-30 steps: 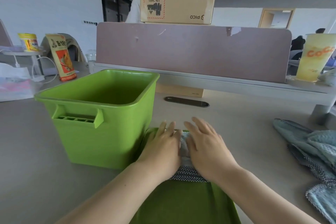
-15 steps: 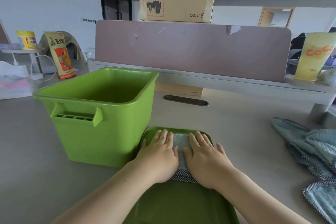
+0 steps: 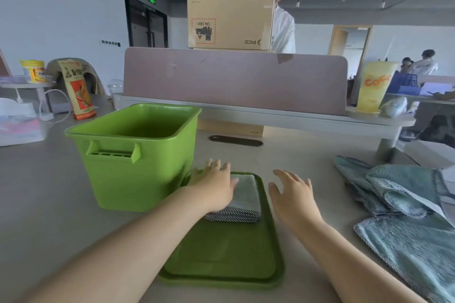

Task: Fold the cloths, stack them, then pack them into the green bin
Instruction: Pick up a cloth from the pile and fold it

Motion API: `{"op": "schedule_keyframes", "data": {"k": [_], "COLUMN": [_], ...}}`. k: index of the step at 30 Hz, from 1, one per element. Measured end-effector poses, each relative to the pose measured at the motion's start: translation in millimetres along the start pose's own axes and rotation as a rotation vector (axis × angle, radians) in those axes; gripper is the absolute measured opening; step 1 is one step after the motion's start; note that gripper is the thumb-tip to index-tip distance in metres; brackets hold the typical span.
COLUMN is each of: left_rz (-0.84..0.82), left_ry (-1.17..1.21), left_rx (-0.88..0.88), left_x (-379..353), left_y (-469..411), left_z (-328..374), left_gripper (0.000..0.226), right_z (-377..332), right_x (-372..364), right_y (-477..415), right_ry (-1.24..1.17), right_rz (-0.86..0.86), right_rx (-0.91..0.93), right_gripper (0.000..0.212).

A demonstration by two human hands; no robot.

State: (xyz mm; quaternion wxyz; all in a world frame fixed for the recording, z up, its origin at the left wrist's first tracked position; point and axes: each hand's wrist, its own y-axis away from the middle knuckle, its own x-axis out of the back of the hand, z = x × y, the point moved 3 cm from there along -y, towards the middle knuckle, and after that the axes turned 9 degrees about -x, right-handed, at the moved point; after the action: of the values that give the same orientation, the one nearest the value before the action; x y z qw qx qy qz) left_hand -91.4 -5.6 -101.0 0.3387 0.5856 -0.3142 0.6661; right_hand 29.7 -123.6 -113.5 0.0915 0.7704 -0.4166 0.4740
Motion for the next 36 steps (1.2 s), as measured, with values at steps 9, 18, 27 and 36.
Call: {"op": "schedule_keyframes", "data": {"k": [9, 18, 27, 36], "left_rz": [0.068, 0.327, 0.528, 0.617], "left_ry": [0.178, 0.631, 0.735, 0.963], "left_rx": [-0.337, -0.368, -0.408, -0.424], "left_x": [-18, -70, -58, 34], "left_y": [-17, -79, -79, -52], "left_z": [163, 278, 270, 256], "left_gripper": [0.05, 0.06, 0.024, 0.029], "right_z": [118, 192, 193, 148], "right_x": [83, 113, 106, 155], "right_y": [19, 8, -2, 10], "right_ry": [0.161, -0.189, -0.201, -0.487], "right_rz": [0.305, 0.356, 0.46, 0.695], "right_rx": [-0.24, -0.503, -0.442, -0.186], "right_gripper": [0.051, 0.063, 0.016, 0.01]}}
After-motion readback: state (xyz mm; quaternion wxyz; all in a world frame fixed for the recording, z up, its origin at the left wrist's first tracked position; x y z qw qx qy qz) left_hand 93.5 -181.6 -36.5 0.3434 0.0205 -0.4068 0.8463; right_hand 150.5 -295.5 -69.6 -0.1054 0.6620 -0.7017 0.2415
